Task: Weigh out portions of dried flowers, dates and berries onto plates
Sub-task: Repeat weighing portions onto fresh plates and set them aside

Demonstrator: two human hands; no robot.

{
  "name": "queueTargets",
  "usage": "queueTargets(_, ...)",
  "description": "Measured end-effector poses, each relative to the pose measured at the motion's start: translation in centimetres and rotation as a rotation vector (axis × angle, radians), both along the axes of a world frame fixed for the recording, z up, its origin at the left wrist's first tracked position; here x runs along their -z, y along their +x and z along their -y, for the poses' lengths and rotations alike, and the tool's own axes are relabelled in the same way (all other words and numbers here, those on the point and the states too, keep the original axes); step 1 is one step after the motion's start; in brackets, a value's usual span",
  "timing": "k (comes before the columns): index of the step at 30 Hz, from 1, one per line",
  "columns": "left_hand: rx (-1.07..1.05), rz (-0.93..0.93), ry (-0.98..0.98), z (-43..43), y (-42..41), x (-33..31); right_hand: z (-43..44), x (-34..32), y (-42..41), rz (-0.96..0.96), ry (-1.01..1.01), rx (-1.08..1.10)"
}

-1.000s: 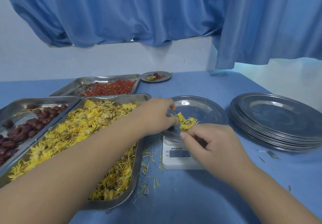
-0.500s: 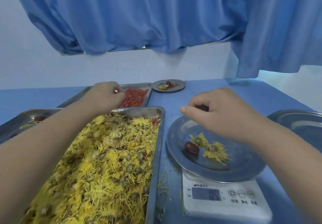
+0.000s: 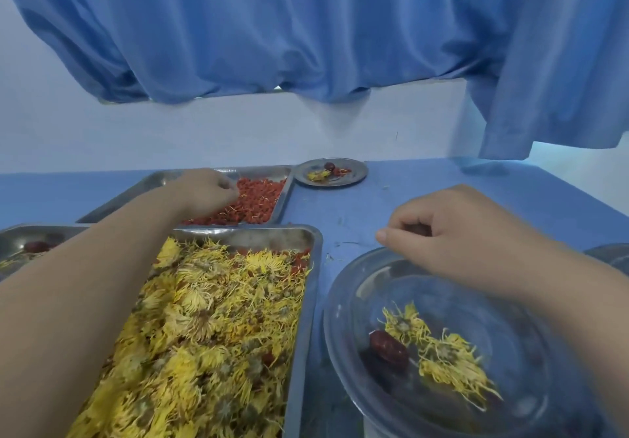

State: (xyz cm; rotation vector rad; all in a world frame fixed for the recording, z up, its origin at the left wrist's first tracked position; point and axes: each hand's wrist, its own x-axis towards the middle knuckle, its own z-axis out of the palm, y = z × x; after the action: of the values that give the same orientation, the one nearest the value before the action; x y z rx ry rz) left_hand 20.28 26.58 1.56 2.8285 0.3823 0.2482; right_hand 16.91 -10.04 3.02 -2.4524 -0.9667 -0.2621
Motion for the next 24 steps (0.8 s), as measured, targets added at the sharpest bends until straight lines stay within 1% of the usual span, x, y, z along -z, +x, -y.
queueTargets(2, 0.041, -0.11, 0.042, 0.8, 1.4, 0.4, 0.3, -0.3, 0.4, 0.005, 0.005, 0.008)
queueTargets(4, 0.058, -0.204, 0.039, 1.5, 2.8, 1.1, 0.5, -0.5, 0.5, 0.009, 0.001, 0.02)
queueTargets(7, 0.073, -0.258, 0.038, 2.6, 4.2, 2.0, 0.7, -0.4, 0.7, 0.012, -0.02, 0.028)
queueTargets(11, 0.073, -0.362, 0.138, 3.9, 5.6, 3.3, 0.9, -0.4, 0.9, 0.014, -0.017, 0.014)
queueTargets(15, 0.049, -0.391, 0.139, 3.5, 6.0, 3.4, 1.1, -0.2, 1.2, 0.017, -0.027, 0.029)
queueTargets(21, 0.035, -0.346, 0.135, 2.4, 6.5, 3.6, 1.1, 0.2, 1.5, 0.029, -0.059, 0.041)
queueTargets(24, 0.034, -0.308, 0.099, 2.3, 6.6, 3.6, 1.2, 0.2, 1.6, 0.025, -0.058, 0.041)
